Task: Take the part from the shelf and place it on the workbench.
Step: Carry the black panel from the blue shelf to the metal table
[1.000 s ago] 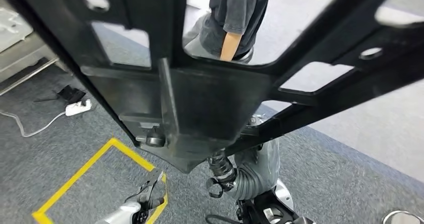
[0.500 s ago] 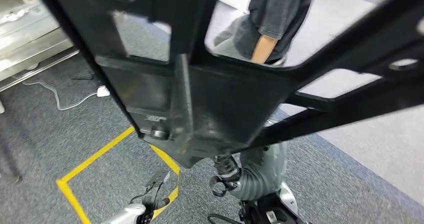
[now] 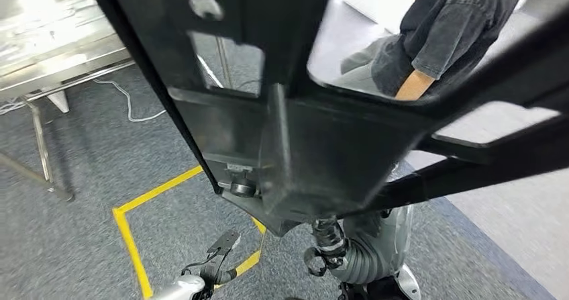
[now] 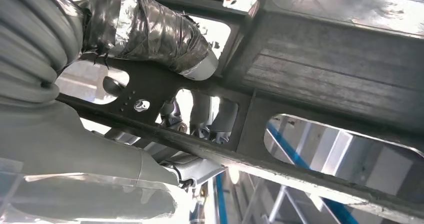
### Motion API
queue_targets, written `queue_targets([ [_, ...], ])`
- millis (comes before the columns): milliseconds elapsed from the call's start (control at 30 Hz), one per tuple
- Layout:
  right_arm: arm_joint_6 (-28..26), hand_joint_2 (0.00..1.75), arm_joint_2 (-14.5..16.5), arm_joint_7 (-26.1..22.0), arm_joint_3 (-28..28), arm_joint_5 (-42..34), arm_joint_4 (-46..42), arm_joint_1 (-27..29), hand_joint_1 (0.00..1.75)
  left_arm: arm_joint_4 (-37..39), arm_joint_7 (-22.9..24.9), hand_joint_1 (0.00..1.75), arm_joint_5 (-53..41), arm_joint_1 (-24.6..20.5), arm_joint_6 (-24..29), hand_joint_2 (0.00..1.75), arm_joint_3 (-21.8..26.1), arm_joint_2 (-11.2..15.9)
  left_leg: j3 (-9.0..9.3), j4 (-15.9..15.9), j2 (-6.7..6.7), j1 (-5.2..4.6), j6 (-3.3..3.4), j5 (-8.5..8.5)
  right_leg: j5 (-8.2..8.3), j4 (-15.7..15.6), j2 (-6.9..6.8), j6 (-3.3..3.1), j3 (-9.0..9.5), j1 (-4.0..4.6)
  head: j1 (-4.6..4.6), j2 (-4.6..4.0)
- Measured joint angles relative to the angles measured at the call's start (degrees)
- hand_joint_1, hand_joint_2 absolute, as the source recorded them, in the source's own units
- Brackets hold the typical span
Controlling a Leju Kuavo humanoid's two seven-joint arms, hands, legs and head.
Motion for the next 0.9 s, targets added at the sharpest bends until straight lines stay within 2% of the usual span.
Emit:
queue_targets([
  [33, -0.1, 1.75, -0.1, -0.1, 0.0, -0.1, -0.1, 0.2, 1.75, 0.0, 0.0, 0.0, -0.1, 0.1, 0.1, 1.75, -0.2, 0.0, -0.2, -0.1, -0.65, 0.11, -0.35, 0.11, -0.21, -0.4, 0.24, -0.21, 0.24, 0.08, -0.02, 0.0],
  [67, -0.2, 1.75, -0.2, -0.2, 0.0, -0.3, -0.1, 0.3, 1.75, 0.0, 0.0, 0.0, -0.2, 0.1, 0.1, 1.75, -0.5, -0.1, -0.33, -0.2, -1.32, 0.24, -0.74, 0.26, -0.09, -0.6, -0.35, -0.47, 0.4, 0.13, -0.02, 0.0],
  [100, -0.2, 1.75, -0.2, -0.3, 0.0, -0.6, -0.1, 0.3, 1.75, 0.0, 0.1, 0.0, -0.2, 0.3, 0.2, 1.75, -0.7, -0.1, -0.48, -0.1, -1.07, 0.31, -1.04, 0.21, 0.03, -0.9, -1.07, -0.81, 0.59, 0.11, -0.04, 0.0],
  [133, 0.0, 1.75, -0.3, -0.6, 0.0, -1.1, -0.1, 0.3, 1.75, 0.0, 0.3, 0.0, 0.0, 0.3, 0.3, 1.75, -0.9, -0.1, -0.8, 0.5, 0.02, 0.23, -1.33, -0.22, 0.15, -1.2, -1.78, -1.15, 0.83, 0.05, -0.12, 0.01],
  [167, 0.4, 1.75, -0.3, -1.0, 0.0, -1.8, -0.1, 0.3, 1.75, 0.0, 0.4, 0.0, 0.4, 0.3, 0.4, 1.75, -1.0, -0.1, -1.63, 2.2, 1.75, 0.14, -1.57, -1.24, 0.23, -1.5, -2.61, -1.52, 1.08, -0.01, -0.27, 0.01],
  [200, 0.9, 1.75, -0.3, -1.6, 0.0, -2.6, -0.1, 0.3, 1.75, 0.0, 0.6, 0.0, 1.1, 0.3, 0.5, 1.75, -1.0, 0.0, -2.97, 4.9, 3.8, 0.12, -1.76, -2.71, 0.23, -1.6, -3.48, -1.81, 1.27, 0.04, -0.42, 0.0],
  [233, 1.4, 1.75, -0.3, -2.3, 0.0, -3.6, 0.0, 0.3, 1.75, 0.0, 0.7, 0.0, 1.9, 0.3, 0.5, 1.75, -1.0, 0.0, -4.74, 8.4, 5.2, 0.11, -2.01, -4.34, 0.15, -1.7, -4.32, -2.02, 1.37, 0.13, -0.54, -0.01],
  [267, 2.0, 1.75, -0.3, -3.0, 0.0, -4.5, 0.2, 0.3, 1.75, 0.0, 0.8, 0.0, 2.6, 0.3, 0.6, 1.75, -1.0, 0.0, -6.59, 11.8, 5.86, 0.19, -2.22, -5.65, 0.04, -1.7, -5.23, -2.2, 1.4, 0.19, -0.63, -0.01],
  [300, 2.5, 1.75, -0.3, -3.7, 0.0, -5.4, 0.4, 0.3, 1.75, 0.0, 0.8, 0.0, 3.2, 0.5, 0.7, 1.75, -1.0, 0.0, -7.84, 14.1, 6.12, 0.29, -2.38, -6.14, -0.06, -1.6, -6.06, -2.23, 1.42, 0.21, -0.64, -0.01],
  [333, 2.9, 1.75, -0.3, -4.4, 0.0, -6.2, 0.6, 0.3, 1.75, 0.0, 0.9, 0.0, 3.4, 0.6, 0.8, 1.75, -1.0, 0.2, -8.12, 14.4, 6.3, 0.37, -2.51, -5.65, -0.2, -1.6, -6.9, -2.21, 1.47, 0.2, -0.65, 0.0],
  [367, 3.4, 1.75, -0.3, -5.1, 0.0, -6.9, 0.8, 0.4, 1.75, 0.0, 0.8, 0.0, 3.5, 0.8, 0.9, 1.75, -1.0, 0.3, -7.21, 12.6, 6.65, 0.44, -2.57, -4.24, -0.38, -1.5, -7.7, -2.11, 1.56, 0.19, -0.66, 0.0],
  [400, 3.7, 1.75, -0.2, -5.7, 0.0, -7.3, 1.0, 0.4, 1.75, 0.0, 0.8, 0.0, 3.5, 0.9, 1.0, 1.75, -1.0, 0.4, -5.34, 9.1, 7.51, 0.46, -2.54, -2.36, -0.61, -1.4, -8.45, -1.95, 1.72, 0.18, -0.67, 0.0],
  [433, 4.0, 1.75, -0.2, -6.0, 0.0, -7.6, 1.2, 0.4, 1.75, 0.0, 0.8, 0.0, 3.5, 0.9, 1.2, 1.75, -1.0, 0.4, -3.28, 5.4, 8.92, 0.21, -2.43, -1.06, -0.89, -1.3, -9.16, -1.7, 1.89, 0.28, -0.68, 0.0],
  [500, 4.5, 1.75, -0.1, -6.2, 0.0, -7.9, 1.6, 0.3, 1.75, 0.0, 0.8, 0.0, 3.7, 0.7, 1.5, 1.75, -1.0, 0.3, -0.77, 0.7, 10.68, -0.22, -1.79, 0.05, -1.41, -1.0, -10.36, -1.14, 2.23, 0.61, -0.54, 0.01],
  [533, 4.6, 1.75, 0.0, -6.2, 0.0, -7.9, 1.8, 0.3, 1.75, 0.0, 0.9, 0.0, 3.9, 0.6, 1.6, 1.75, -1.0, 0.2, -0.56, 0.1, 10.66, -0.47, -1.43, -0.21, -1.57, -1.1, -10.94, -0.84, 2.4, 0.8, -0.44, 0.01],
  [600, 4.7, 1.75, 0.1, -6.2, 0.0, -7.9, 2.1, 0.2, 1.75, 0.0, 1.0, 0.0, 4.1, 0.6, 1.7, 1.75, -1.0, 0.2, -0.4, -0.2, 9.2, -0.39, -0.71, -0.08, -1.9, -1.2, -11.97, -0.25, 2.87, 0.83, -0.29, 0.0],
  [633, 4.7, 1.75, 0.2, -6.2, 0.0, -8.0, 2.3, 0.1, 1.75, 0.0, 1.1, 0.0, 4.2, 0.6, 1.7, 1.75, -1.0, 0.2, -0.12, -0.5, 8.5, -0.26, -0.39, 0.0, -2.36, -0.9, -11.38, 0.09, 3.0, 0.73, -0.21, 0.0],
  [700, 4.8, 1.75, 0.2, -6.2, 0.0, -8.0, 2.4, 0.0, 1.75, 0.0, 1.2, 0.0, 4.4, 0.5, 1.7, 1.75, -1.0, 0.2, 0.43, -1.0, 7.2, 0.12, 0.23, 0.27, -4.67, 2.8, -8.47, 0.56, 1.63, 0.39, 0.07, 0.01],
  [733, 4.8, 1.75, 0.2, -6.1, 0.0, -8.0, 2.5, -0.1, 1.75, 0.0, 1.2, 0.0, 4.5, 0.4, 1.7, 1.75, -1.0, 0.2, 0.5, -1.1, 6.53, 0.1, 0.41, 0.29, -6.31, 6.3, -6.7, 0.67, -0.03, 0.27, 0.26, 0.01],
  [767, 4.8, 1.75, 0.2, -6.1, 0.0, -8.0, 2.7, 0.0, 1.75, 0.0, 1.2, 0.0, 4.5, 0.4, 1.7, 1.75, -1.0, 0.2, 0.5, -1.1, 5.82, 0.07, 0.57, 0.31, -7.76, 10.0, -5.79, 0.73, -2.07, 0.21, 0.38, 0.01],
  [800, 4.8, 1.75, 0.2, -6.1, 0.0, -7.9, 2.8, 0.0, 1.75, 0.0, 1.2, 0.0, 4.4, 0.4, 1.6, 1.75, -1.0, 0.2, 0.49, -1.0, 5.0, 0.03, 0.65, 0.29, -8.48, 13.0, -5.36, 0.78, -3.82, 0.19, 0.48, 0.0],
  [833, 4.8, 1.75, 0.2, -6.1, 0.0, -7.8, 3.0, 0.0, 1.75, 0.0, 1.2, 0.0, 4.2, 0.4, 1.5, 1.75, -1.0, 0.1, 0.49, -1.0, 4.15, -0.01, 0.68, 0.28, -8.12, 14.1, -5.15, 0.78, -4.8, 0.19, 0.51, 0.0],
  [867, 4.7, 1.75, 0.2, -6.1, 0.0, -7.7, 3.1, -0.1, 1.75, 0.0, 1.2, 0.0, 3.9, 0.5, 1.5, 1.75, -1.0, 0.1, 0.51, -0.9, 3.28, -0.04, 0.67, 0.26, -6.68, 13.1, -4.99, 0.7, -4.73, 0.17, 0.54, 0.0],
  [900, 4.7, 1.75, 0.3, -6.1, 0.0, -7.4, 3.2, -0.2, 1.75, 0.0, 1.1, 0.0, 3.5, 0.5, 1.5, 1.75, -1.0, 0.1, 0.53, -0.8, 2.4, -0.04, 0.63, 0.23, -4.49, 10.2, -4.62, 0.53, -3.66, 0.13, 0.57, 0.0],
])
